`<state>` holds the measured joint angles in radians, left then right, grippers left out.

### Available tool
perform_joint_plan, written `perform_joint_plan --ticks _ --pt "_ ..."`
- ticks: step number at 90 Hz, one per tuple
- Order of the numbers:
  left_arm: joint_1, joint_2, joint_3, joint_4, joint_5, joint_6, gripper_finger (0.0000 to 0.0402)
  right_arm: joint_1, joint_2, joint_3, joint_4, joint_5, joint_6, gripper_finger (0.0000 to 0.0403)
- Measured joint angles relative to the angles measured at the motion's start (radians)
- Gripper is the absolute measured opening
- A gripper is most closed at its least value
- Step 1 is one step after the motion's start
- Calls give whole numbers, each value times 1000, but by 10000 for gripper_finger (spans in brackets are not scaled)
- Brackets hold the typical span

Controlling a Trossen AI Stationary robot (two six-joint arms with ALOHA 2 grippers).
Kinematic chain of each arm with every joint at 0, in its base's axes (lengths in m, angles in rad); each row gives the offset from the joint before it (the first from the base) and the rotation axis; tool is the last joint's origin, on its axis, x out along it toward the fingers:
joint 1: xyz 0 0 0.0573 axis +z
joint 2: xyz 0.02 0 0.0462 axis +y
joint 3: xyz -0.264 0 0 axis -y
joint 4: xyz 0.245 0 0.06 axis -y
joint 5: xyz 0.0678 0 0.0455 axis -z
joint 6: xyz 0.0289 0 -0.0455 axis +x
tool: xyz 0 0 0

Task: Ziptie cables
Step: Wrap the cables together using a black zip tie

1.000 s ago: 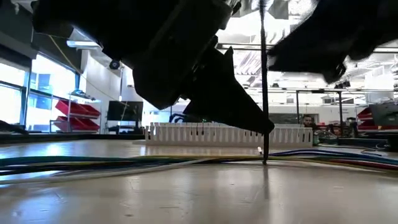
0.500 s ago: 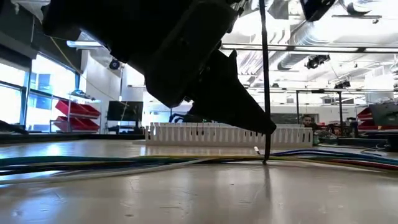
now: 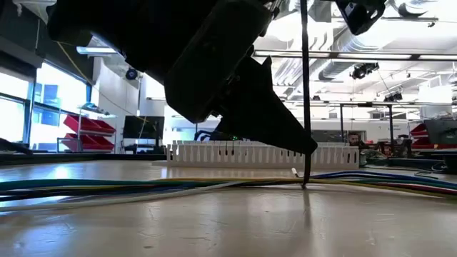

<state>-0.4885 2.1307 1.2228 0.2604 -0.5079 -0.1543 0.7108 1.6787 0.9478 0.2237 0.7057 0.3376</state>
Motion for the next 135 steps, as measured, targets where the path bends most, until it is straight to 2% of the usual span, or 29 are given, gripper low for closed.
perform_joint_plan --ticks 8,17,53,65,92,105,120,135 --pt "0 0 0 0 0 0 0 17 -3 0 47 39 -51 0" --pt "0 0 0 0 0 0 0 21 -4 0 91 -3 -76 0" --pt "0 0 0 6 0 0 0 -30 18 0 -37 -120 83 0" --pt "0 0 0 7 0 0 0 -22 18 0 -35 -100 67 0" --pt "1 0 0 1 0 -18 0 31 15 0 79 -41 -94 5" --pt "2 0 0 -1 0 -21 0 66 15 0 43 -13 -106 46" --pt "2 0 0 -1 0 -21 0 78 30 0 -57 112 -7 125" --pt "2 0 0 -1 0 -25 0 55 84 -1 -21 95 31 168"
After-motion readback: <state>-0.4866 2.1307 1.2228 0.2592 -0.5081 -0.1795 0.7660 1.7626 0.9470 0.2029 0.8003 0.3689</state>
